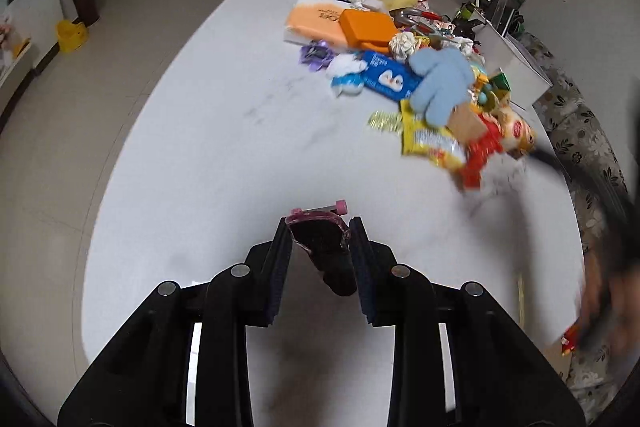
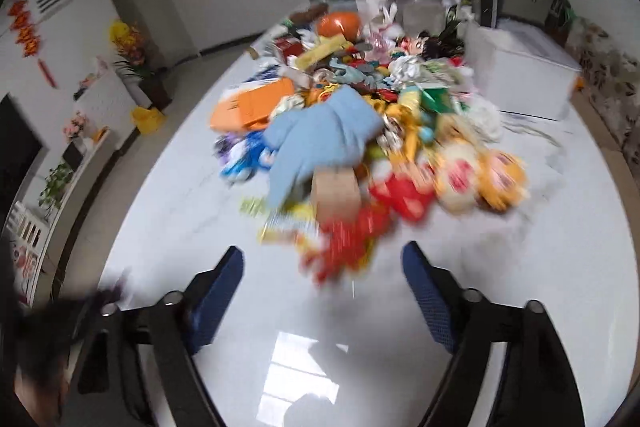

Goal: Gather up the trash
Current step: 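Grasp the pink-and-black toy with the left tool while the right tool grasps the tan block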

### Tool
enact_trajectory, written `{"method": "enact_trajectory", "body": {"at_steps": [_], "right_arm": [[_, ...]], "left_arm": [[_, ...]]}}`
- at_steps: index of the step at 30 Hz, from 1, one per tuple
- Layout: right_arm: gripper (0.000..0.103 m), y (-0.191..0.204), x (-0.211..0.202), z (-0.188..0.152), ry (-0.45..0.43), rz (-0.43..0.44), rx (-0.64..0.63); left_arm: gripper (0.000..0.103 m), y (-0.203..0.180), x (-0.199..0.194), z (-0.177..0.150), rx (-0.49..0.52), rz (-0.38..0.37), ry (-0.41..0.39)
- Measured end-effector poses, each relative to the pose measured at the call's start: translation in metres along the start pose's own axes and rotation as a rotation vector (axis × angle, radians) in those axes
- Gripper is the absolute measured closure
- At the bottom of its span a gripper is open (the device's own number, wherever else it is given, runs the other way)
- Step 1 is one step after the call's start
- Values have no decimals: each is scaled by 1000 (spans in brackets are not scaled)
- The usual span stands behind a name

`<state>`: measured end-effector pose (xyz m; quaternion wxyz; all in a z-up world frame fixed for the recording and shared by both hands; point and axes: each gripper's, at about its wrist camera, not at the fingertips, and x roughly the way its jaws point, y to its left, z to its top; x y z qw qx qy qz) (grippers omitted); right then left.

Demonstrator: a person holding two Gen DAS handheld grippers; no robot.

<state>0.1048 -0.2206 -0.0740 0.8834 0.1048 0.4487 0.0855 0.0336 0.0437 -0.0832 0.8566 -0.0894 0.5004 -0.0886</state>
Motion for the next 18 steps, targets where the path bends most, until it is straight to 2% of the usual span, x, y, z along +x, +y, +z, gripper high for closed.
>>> {"method": "enact_trajectory", "body": {"at_steps": [2,4,5,7,8,11,15,18], "right_arm": [[26,3,34,23,51,-21,-18],[28,9,65,35,119,-93,-74],[40,11,76,38,144,-123,-96],[62,14,95,39,215,-124,-122],[64,13,96,37,222,-128,-122],[65,15,79,39,192,-129,-120],[65,18,34,34,122,-67,-117],[65,17,-18,16,62,19,-105]], "left_arm": [[74,3,-12,-10,-15,-13,-6],[74,6,-24,-19,-22,-25,-8],[74,8,-29,-22,-29,-31,-7],[74,10,-38,-27,-22,-35,-11],[74,10,-41,-28,-13,-19,-19],[74,11,-46,-28,-5,-38,-31],[74,4,-52,-21,30,-52,-50],[74,-8,-57,-16,75,-62,-61]]}}
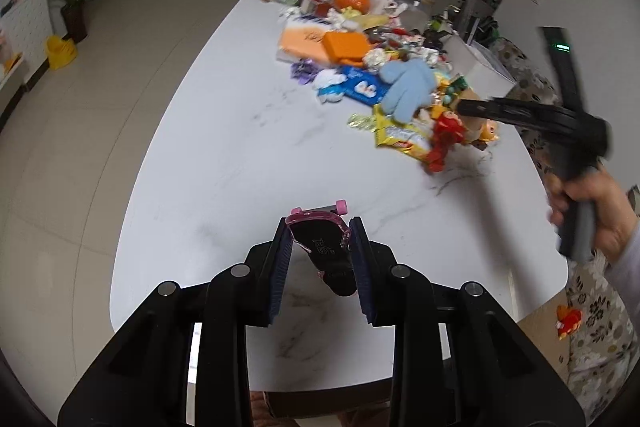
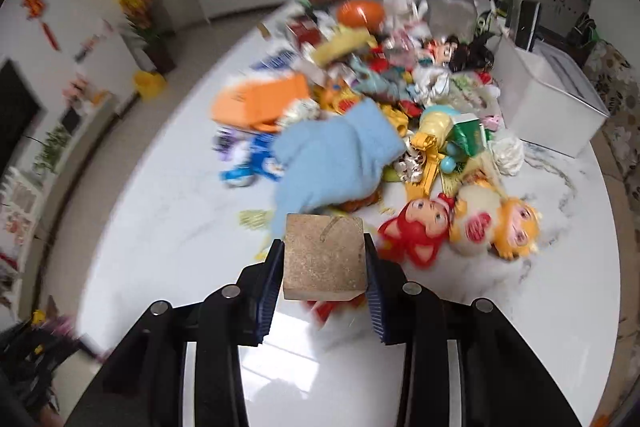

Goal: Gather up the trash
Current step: 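Grasp the pink-and-black toy with the left tool while the right tool grasps the tan block, then carry both items to the cardboard box and release them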

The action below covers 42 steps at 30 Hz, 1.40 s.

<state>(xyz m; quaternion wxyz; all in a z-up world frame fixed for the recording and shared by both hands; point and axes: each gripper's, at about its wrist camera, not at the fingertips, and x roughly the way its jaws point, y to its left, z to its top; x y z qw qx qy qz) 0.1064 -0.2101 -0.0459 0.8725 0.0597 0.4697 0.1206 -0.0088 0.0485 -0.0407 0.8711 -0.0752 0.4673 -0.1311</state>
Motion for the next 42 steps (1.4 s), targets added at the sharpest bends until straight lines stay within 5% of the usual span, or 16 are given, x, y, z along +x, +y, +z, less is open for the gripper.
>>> {"method": "enact_trajectory", "body": {"at_steps": [8,14,19,22,23,25,27,31,38,42], "right_arm": [[65,20,-90,-109,6,163,25],[65,29,-101,-217,147,181,70],[65,9,-50,-303,291,131,242],[65,-4,0,-345,332,54,272],[58,-10,18,-356,356,49,298],[26,-23,63,-382,424,32,379],[36,-30,109,-406,532,-48,379],[37,-29,133,-419,601,-154,275],[27,-30,74,-401,546,-131,274],[26,-24,13,-353,434,-56,256]], "left_arm": [[74,-34,-17,-27,132,-87,66],[74,-61,-26,-109,303,-221,243],[74,-69,18,-176,347,-262,412],[74,-67,69,-216,364,-221,455],[74,-65,88,-229,369,-208,472],[68,-63,140,-262,411,-102,502],[52,-56,196,-292,415,-9,589],[52,-37,264,-325,364,108,796],[43,-46,219,-296,382,103,708],[43,-58,143,-250,354,62,621]]}}
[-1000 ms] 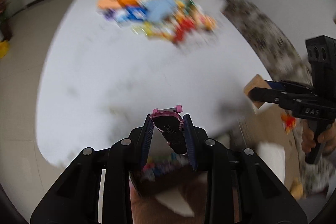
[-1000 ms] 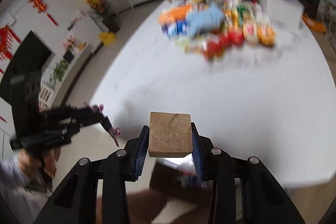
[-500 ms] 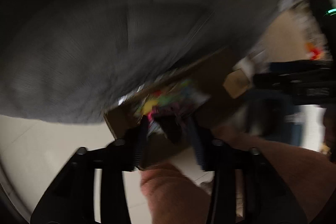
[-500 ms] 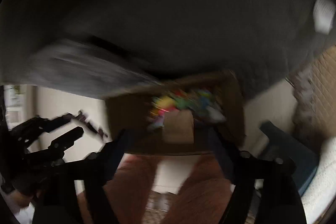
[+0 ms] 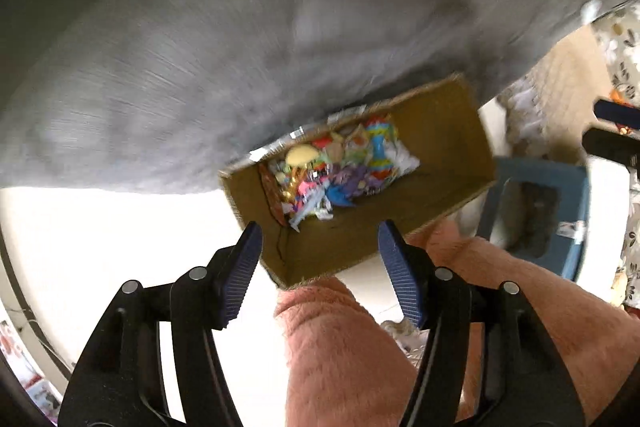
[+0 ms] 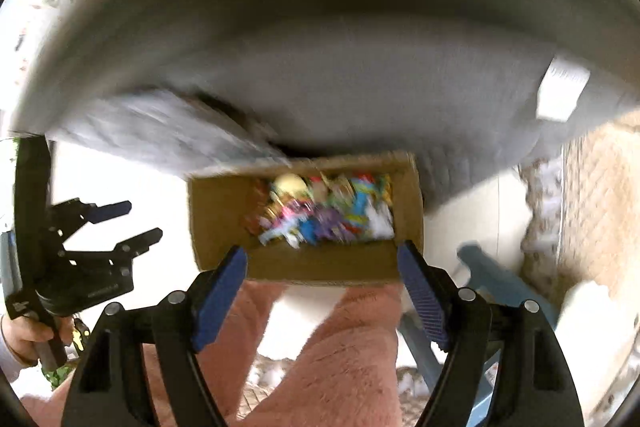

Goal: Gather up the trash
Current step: 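Carry both items to the cardboard box and release them, then grasp the red figure with the right tool while the left tool grasps the red cat-face toy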

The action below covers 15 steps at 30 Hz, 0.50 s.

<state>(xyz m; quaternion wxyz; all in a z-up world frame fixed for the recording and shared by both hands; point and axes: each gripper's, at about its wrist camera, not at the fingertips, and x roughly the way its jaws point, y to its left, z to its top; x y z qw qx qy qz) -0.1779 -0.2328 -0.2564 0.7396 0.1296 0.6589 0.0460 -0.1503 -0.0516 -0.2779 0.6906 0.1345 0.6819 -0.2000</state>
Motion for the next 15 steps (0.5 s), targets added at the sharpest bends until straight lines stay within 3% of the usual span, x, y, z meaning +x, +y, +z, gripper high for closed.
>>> {"method": "enact_trajectory", "body": {"at_steps": [1,3,7,11,15], "right_arm": [[26,4,-19,4,-33,20,-13],[23,15,-68,20,-128,69,-44],[12,40,-132,65,-318,88,-120],[12,62,-141,130,-430,24,-152],[12,72,-125,218,-456,63,-49]], "left_arm": [[42,2,-23,-1,-2,4,-25],[29,4,-72,-2,-13,19,-87],[19,18,-152,12,-59,126,-204],[17,30,-192,37,-106,240,-326],[17,52,-214,63,-205,201,-406]]}}
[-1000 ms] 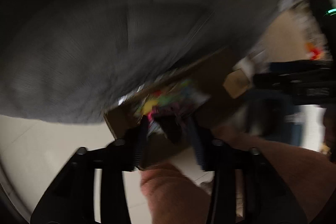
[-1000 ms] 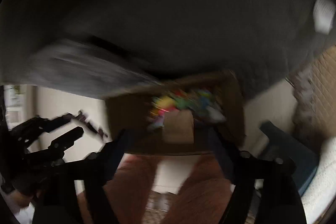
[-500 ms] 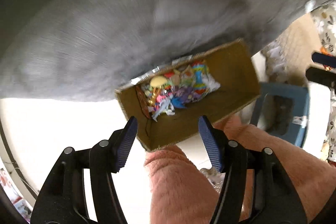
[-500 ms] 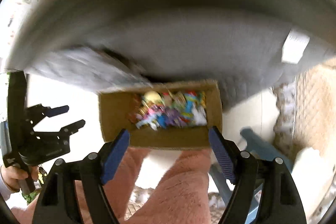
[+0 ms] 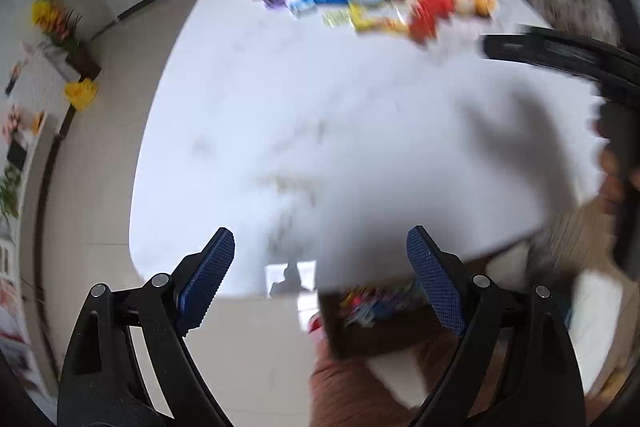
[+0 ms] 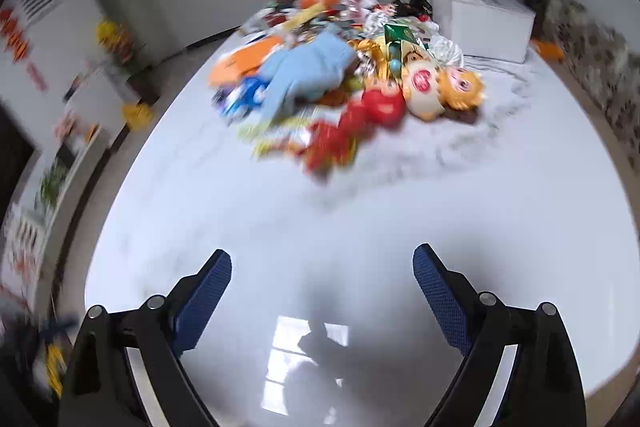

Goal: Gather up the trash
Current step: 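Grasp the red figure with the right tool while the left tool grasps the red cat-face toy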

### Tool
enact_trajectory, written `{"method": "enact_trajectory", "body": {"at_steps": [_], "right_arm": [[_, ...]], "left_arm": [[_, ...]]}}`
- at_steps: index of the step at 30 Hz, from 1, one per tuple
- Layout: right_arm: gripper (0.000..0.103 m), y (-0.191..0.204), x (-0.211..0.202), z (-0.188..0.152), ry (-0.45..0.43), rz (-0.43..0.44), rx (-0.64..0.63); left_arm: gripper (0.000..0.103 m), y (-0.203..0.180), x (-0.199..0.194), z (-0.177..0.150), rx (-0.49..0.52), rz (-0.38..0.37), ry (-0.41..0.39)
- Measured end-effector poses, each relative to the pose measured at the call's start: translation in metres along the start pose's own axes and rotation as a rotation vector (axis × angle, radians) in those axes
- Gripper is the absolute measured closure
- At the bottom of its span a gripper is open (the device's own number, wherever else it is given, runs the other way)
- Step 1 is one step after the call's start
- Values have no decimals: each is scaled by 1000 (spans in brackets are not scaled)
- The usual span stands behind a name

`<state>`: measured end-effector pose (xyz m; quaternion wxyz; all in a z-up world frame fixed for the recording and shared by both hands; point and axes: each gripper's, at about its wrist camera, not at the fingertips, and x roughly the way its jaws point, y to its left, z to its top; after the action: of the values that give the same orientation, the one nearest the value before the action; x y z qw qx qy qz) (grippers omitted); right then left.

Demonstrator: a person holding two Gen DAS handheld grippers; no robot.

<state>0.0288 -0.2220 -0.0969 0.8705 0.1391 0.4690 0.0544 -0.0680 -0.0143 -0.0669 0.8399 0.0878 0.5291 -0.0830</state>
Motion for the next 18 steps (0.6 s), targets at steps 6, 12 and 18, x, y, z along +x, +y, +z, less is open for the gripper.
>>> {"method": "enact_trajectory", "body": {"at_steps": [6,12,18], "right_arm": [[20,-11,68,70,5,-38,278],[70,-27,117,87,150,-19,407],[78,-30,79,80,101,20,360]], "left_arm": [[17,11,-1,16,-57,2,-41],[17,22,1,24,-113,18,-35],[17,19,-6,37,-107,26,-71]]}}
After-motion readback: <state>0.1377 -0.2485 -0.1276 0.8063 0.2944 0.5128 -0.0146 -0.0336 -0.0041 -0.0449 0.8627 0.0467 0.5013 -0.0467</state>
